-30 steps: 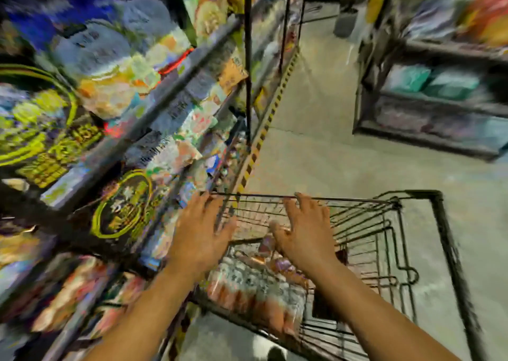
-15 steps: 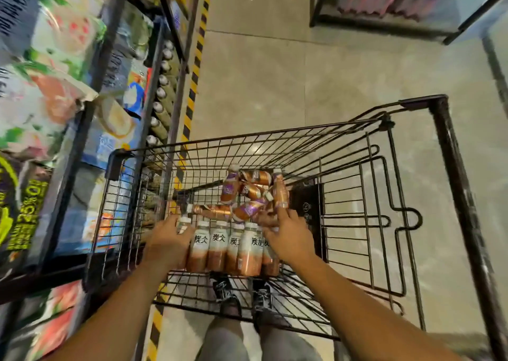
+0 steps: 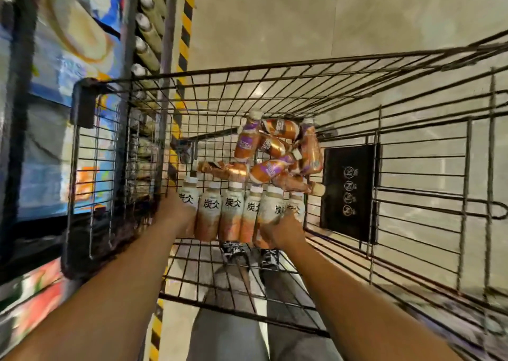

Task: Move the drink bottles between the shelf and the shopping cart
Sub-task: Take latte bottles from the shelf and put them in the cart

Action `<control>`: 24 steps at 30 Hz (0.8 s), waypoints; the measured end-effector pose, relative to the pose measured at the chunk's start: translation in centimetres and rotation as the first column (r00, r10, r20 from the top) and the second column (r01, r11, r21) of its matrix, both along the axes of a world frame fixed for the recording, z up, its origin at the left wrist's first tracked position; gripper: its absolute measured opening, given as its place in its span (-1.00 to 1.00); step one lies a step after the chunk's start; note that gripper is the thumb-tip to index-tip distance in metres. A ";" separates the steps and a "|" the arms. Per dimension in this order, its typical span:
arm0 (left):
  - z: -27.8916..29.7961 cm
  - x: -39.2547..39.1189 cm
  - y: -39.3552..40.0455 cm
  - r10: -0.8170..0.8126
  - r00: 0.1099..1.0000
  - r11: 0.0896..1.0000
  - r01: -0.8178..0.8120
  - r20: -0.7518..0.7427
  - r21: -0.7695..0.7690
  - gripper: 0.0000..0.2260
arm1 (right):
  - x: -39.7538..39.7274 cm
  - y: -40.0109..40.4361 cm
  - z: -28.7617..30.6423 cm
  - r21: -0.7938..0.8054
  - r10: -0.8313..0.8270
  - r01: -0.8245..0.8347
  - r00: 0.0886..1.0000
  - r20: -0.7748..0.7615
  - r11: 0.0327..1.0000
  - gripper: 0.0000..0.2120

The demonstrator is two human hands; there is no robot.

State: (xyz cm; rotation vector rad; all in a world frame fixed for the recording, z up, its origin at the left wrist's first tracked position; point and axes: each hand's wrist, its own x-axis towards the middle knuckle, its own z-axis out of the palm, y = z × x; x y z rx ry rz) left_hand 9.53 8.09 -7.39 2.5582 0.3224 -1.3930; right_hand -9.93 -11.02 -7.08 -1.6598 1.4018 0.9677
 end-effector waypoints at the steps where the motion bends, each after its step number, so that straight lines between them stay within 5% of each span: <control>1: -0.3 -0.2 -0.2 -0.006 1.000 1.000 0.006 0.003 -0.003 -0.24 | 0.3 0.2 0.0 -0.016 -0.005 0.005 1.000 -0.001 1.000 -0.13; 10: -2.3 -0.6 0.4 -0.072 0.993 0.997 0.074 0.090 -0.020 -0.42 | 1.1 0.6 -0.9 -0.040 -0.104 0.107 0.993 0.054 0.993 -0.37; 16: -0.6 -0.8 1.6 -0.038 0.990 0.996 0.048 0.139 -0.070 -0.55 | 0.8 0.5 0.1 -0.048 -0.096 0.106 0.981 0.170 0.993 -0.33; 24: 6.8 -1.2 1.6 0.137 0.970 0.973 -0.093 0.199 -0.213 -0.38 | 1.9 0.0 6.8 -0.017 -0.047 0.062 0.892 0.450 0.998 -0.39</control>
